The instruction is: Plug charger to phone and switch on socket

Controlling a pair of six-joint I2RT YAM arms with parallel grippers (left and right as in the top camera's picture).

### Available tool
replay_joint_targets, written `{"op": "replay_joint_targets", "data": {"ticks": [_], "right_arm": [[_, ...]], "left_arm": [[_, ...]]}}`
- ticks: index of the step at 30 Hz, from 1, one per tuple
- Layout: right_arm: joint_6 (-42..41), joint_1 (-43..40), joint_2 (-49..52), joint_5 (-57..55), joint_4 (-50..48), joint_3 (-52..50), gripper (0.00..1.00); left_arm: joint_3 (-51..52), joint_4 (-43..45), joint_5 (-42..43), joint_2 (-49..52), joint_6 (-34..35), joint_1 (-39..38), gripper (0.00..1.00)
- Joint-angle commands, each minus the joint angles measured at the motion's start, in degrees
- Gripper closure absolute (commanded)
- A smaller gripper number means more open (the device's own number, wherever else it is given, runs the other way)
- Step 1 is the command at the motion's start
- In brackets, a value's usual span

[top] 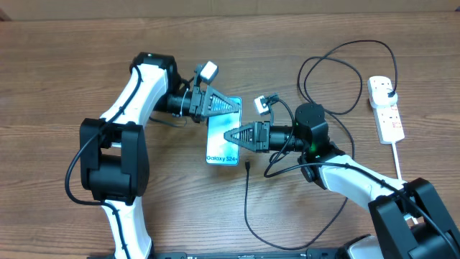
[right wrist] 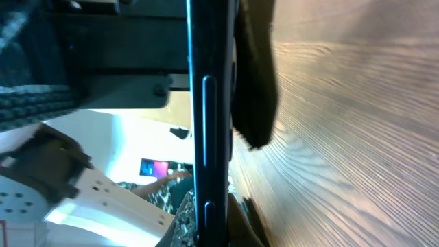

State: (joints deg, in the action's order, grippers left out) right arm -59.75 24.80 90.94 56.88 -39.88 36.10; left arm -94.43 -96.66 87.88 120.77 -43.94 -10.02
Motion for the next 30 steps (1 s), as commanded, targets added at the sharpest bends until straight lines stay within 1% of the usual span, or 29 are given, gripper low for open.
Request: {"op": "replay_joint_targets", "data": {"ticks": [1, 5, 13, 15, 18, 22, 26, 27, 30], "right_arm": [[-6.4, 0.3, -0.3, -1.4, -6.3, 1.0, 0.96], [-8.0, -0.7, -0.3, -4.4, -9.5, 1.0, 0.96], [-7.5, -2.4, -0.3, -5.3, -8.2, 1.0, 0.96], [-7.5, -2.9, -0.3, -5.7, -6.5, 1.0, 0.96], [-4.4, -2.8, -0.3, -4.9, -1.5, 1.0, 0.97], [2.0, -2.6, -0.3, -4.2, 4.7, 1.0, 0.96], [3.7, -2.7, -0.3, -1.9, 3.3, 1.0, 0.96], [3.7, -2.7, -0.3, -1.7, 3.1, 1.0, 0.96], [3.7, -2.7, -0.3, -1.5, 3.1, 1.0, 0.96]], "left_arm": [[-1.8, -0.2, 2.8, -0.9, -3.4, 0.0, 0.21], [-1.8, -0.2, 2.8, -1.0, -3.4, 0.5, 0.21], [-1.8, -0.2, 2.8, -1.0, -3.4, 2.1, 0.20], [-1.8, -0.2, 2.8, -1.0, -3.4, 2.4, 0.21], [-1.8, -0.2, 2.7, -1.0, -3.4, 2.4, 0.22], [-1.8, -0.2, 1.3, -1.0, -3.4, 1.9, 0.24], [-1.8, -0.2, -2.0, -1.0, -3.4, 1.3, 0.25], [-1.8, -0.2, -2.4, -1.0, -3.4, 1.1, 0.27], [-1.8, -0.2, -1.7, -1.0, -3.4, 0.8, 0.27]]}}
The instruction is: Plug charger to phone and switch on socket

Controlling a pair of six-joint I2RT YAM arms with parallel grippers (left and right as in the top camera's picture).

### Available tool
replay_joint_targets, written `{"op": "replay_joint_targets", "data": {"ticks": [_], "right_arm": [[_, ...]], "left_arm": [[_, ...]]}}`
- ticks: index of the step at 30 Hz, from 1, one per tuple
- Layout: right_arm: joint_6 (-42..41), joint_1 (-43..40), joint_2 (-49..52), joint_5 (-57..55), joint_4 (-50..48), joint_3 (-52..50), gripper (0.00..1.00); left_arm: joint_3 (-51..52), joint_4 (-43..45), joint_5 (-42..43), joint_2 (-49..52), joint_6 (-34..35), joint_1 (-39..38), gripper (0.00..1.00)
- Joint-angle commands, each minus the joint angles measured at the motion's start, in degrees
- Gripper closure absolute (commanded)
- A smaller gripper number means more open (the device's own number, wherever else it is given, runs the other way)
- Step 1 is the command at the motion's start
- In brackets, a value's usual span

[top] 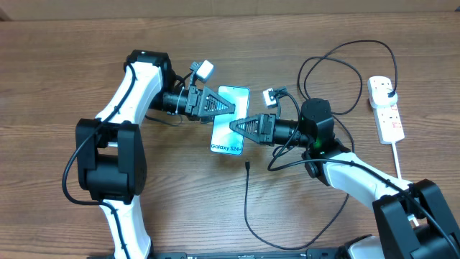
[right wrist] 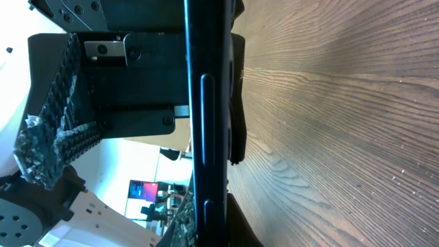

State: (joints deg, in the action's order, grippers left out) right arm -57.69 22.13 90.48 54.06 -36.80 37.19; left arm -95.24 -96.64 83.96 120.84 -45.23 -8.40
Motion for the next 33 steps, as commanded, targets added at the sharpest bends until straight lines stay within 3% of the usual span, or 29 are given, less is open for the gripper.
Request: {"op": "replay_joint_targets", "data": {"ticks": [1, 23, 27, 30, 33], "right_arm": [[1.6, 0.1, 0.2, 1.4, 0.0, -0.1, 0.96], [1.6, 1.0, 0.2, 1.9, 0.1, -0.1, 0.96], [1.0, 1.0, 0.2, 1.0, 0.1, -0.1, 0.96], [1.0, 1.0, 0.2, 1.0, 0.1, -0.1, 0.96], [1.0, 1.0, 0.2, 1.4, 0.1, -0.1, 0.96]], "left_arm": [[-1.0, -0.3, 2.9, -1.0, -2.1, -0.9, 0.26], [-1.0, -0.2, 5.7, -1.0, -2.1, -1.9, 0.27], [-1.0, -0.2, 5.7, -1.0, -2.2, -2.3, 0.36], [-1.0, -0.2, 5.6, -1.0, -2.2, -2.3, 0.55], [-1.0, -0.2, 5.6, -1.0, -2.1, -2.3, 0.63]]}}
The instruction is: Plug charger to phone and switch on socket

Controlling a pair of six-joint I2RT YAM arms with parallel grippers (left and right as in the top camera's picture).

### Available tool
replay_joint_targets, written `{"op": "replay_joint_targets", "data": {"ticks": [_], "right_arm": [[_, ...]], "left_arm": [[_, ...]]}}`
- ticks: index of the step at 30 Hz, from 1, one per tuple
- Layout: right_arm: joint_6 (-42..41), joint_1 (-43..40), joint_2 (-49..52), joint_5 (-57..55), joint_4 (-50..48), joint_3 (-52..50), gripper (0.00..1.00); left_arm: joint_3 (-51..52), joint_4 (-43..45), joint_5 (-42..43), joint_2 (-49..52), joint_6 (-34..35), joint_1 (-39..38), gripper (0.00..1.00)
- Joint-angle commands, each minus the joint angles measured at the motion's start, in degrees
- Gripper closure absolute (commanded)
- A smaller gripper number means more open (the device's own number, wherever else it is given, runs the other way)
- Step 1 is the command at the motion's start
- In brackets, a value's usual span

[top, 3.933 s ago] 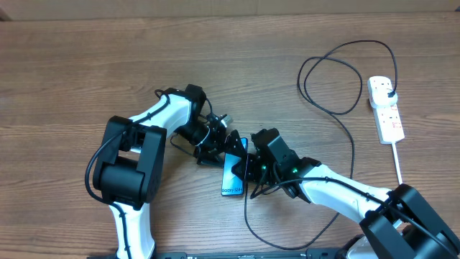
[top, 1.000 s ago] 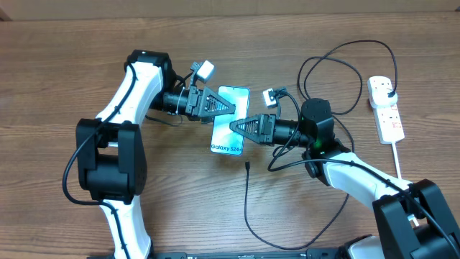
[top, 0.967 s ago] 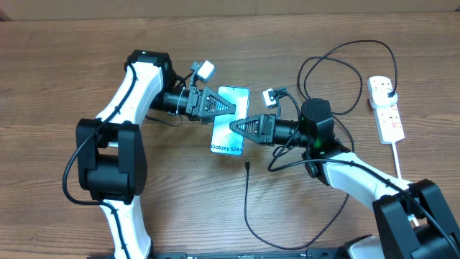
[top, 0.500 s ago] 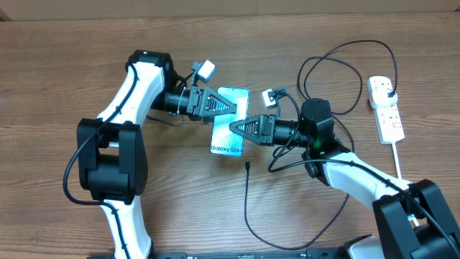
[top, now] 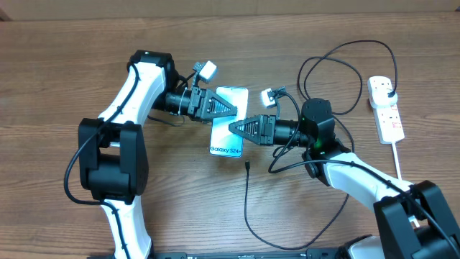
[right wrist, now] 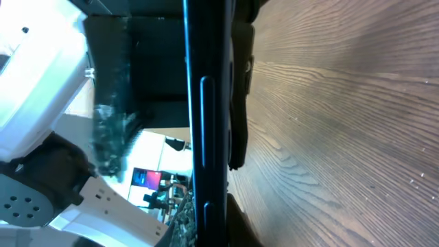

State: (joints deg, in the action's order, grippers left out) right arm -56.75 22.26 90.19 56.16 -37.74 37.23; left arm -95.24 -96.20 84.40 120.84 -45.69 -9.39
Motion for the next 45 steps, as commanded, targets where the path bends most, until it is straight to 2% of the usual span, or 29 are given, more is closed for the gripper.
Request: {"op": "replay_joint_targets", "data": {"ticks": [1, 6, 11, 12, 14, 15, 17, 21, 25, 30, 34, 41, 45], "right_arm": [[0.0, 0.9, 0.4, -0.3, 1.0, -0.1, 0.95], [0.1, 0.9, 0.4, 1.0, 1.7, -0.1, 0.93], [0.1, 0.9, 0.4, 1.0, 2.8, -0.1, 0.89], [0.1, 0.9, 0.4, 1.0, 2.8, -0.1, 0.84], [0.1, 0.7, 0.4, 0.9, 2.7, -0.1, 0.61], [0.1, 0.2, 0.4, 0.9, 2.7, -0.1, 0.54], [0.3, -0.7, 0.4, 0.9, 2.7, -0.1, 0.45], [0.3, -3.2, 0.4, 1.2, 3.2, -0.1, 0.17], [4.7, -5.9, 0.4, 1.2, 8.3, -0.1, 0.00], [15.5, -8.3, 0.4, 0.4, 22.2, -0.1, 0.00], [22.5, -8.5, 0.4, -6.4, 35.1, -0.1, 0.00], [22.8, -8.5, 0.4, -24.6, 50.5, -0.1, 0.00], [22.5, -8.5, 0.4, -26.1, 52.2, -0.1, 0.00]], "left_arm": [[-1.0, -0.6, 5.2, -1.0, -1.7, -1.3, 0.65], [-1.0, -0.6, 5.2, -1.0, -1.7, -1.2, 0.81], [-1.0, -0.4, 5.0, -1.0, -1.9, -1.1, 0.89], [-1.0, -0.2, 4.7, -1.0, -1.9, -1.1, 0.90], [-1.0, 0.9, 3.5, -1.0, -1.9, -1.1, 0.96], [-1.0, 1.9, 2.3, -1.0, -1.9, -1.1, 0.96], [-1.0, 4.1, -0.7, -1.0, -1.9, -1.1, 0.96], [-1.0, 7.2, -8.8, -1.0, 0.2, -1.1, 0.96], [-0.9, 10.0, -15.6, -1.0, 6.0, -1.2, 0.96], [-0.5, 17.2, -26.4, -1.0, 21.6, -1.2, 0.96], [-0.5, 21.5, -36.3, -1.0, 32.3, -1.9, 0.96], [-0.5, 25.9, -56.0, -1.0, 49.6, -6.6, 0.96], [-0.5, 27.7, -68.7, -1.0, 58.3, -10.1, 0.96]]}}
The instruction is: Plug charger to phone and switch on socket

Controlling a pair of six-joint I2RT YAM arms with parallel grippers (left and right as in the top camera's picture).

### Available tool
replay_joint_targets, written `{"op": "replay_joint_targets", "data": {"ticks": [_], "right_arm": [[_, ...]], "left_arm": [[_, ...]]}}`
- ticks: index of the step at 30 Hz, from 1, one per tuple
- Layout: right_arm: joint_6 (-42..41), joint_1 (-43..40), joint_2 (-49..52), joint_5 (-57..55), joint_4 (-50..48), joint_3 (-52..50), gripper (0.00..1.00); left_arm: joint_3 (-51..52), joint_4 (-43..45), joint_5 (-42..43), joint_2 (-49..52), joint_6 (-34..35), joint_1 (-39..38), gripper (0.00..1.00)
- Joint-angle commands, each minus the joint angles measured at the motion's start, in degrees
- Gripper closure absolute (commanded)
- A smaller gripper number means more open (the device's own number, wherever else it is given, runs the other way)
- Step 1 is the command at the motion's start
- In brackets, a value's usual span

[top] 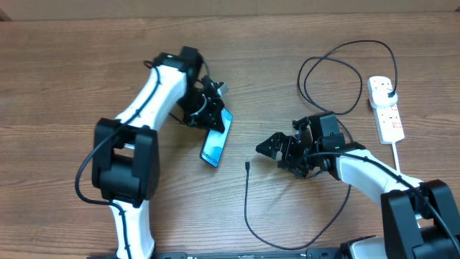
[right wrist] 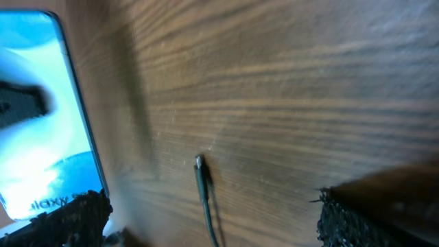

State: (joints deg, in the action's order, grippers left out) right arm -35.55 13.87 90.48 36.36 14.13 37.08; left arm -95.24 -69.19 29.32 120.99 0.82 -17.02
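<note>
The phone [top: 217, 142], its blue screen lit, hangs tilted at centre-left with my left gripper [top: 213, 119] shut on its upper end. In the right wrist view the phone [right wrist: 41, 116] fills the left edge. The black charger cable's free plug [top: 246, 165] lies on the wood just right of the phone's lower end. My right gripper [top: 267, 148] is open above the table with the plug tip [right wrist: 199, 165] between and ahead of its fingers [right wrist: 72, 218]. The white socket strip [top: 384, 108] lies at the far right with the charger plugged in.
The black cable [top: 330, 72] loops across the upper right of the wooden table [top: 57, 79] and runs down past the right arm to the front edge. The strip's white lead [top: 397, 155] trails toward the front right.
My right gripper has let go of the phone, drawn back right and opened over the cable's plug. The left gripper alone holds the phone, now turned and tilted, further left.
At first both grippers gripped the phone from opposite sides at table centre. They then held it slightly further right, and kept it there. Now only the left gripper has it, and the right one is open near the cable tip.
</note>
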Motion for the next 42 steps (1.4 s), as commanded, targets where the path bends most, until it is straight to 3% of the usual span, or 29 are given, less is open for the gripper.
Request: {"op": "replay_joint_targets", "data": {"ticks": [1, 6, 10, 23, 30, 42], "right_arm": [[1.3, -0.1, 0.2, -6.3, 0.3, 0.0, 0.00], [1.4, -0.1, 0.2, -6.4, -0.3, 0.0, 0.00], [1.4, -0.1, 0.2, -6.4, -0.3, 0.0, 0.00], [1.4, -0.1, 0.2, -6.6, -0.3, 0.0, 0.00], [1.3, -0.1, 0.2, -6.8, -0.3, 0.0, 0.00], [1.4, -0.1, 0.2, -6.8, -0.3, 0.0, 0.00]], "left_arm": [[-0.5, 1.0, -16.1, -1.1, 13.6, -3.3, 0.96], [-0.4, 2.7, -23.7, -1.1, 18.9, -7.1, 0.96], [-0.4, 2.9, -25.1, -1.1, 20.0, -8.9, 0.96], [6.1, 7.7, -25.1, -1.1, 22.6, -9.4, 0.93], [6.3, 8.0, -25.3, -1.1, 22.6, -9.4, 0.89], [6.3, 8.0, -25.3, -1.1, 22.6, -9.4, 0.89]]}}
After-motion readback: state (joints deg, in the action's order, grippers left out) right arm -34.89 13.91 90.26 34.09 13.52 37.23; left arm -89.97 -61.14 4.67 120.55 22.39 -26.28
